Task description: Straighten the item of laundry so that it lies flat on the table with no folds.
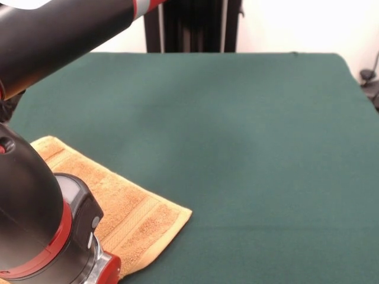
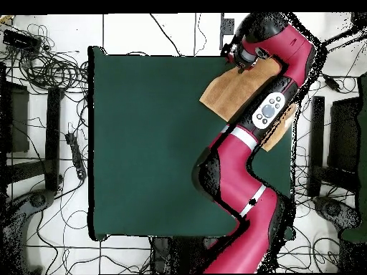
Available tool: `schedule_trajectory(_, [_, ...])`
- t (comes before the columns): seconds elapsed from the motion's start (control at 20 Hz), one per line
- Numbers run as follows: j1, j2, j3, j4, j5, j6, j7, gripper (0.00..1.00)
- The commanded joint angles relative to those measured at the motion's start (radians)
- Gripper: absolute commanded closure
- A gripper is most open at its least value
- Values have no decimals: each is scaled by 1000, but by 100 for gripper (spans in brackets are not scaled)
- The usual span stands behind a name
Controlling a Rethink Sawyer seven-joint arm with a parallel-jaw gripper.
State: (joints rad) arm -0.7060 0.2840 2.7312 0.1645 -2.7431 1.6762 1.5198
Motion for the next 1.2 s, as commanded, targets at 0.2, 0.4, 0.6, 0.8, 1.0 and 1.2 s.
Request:
schedule_trajectory(0.2, [46,25,-7,-110,-58,-141,-254,0])
schedule_trajectory(0.4, [46,28,-7,-111,-50,-156,-246,0])
schedule_trajectory(0.6, [45,29,-5,-114,-43,-171,-241,0])
schedule_trajectory(0.8, [46,32,-11,-114,-27,-191,-228,0])
schedule_trajectory(1.0, [47,34,-13,-115,-16,-201,-216,0])
schedule_trajectory(1.2, [46,35,-22,-113,-11,-199,-214,0])
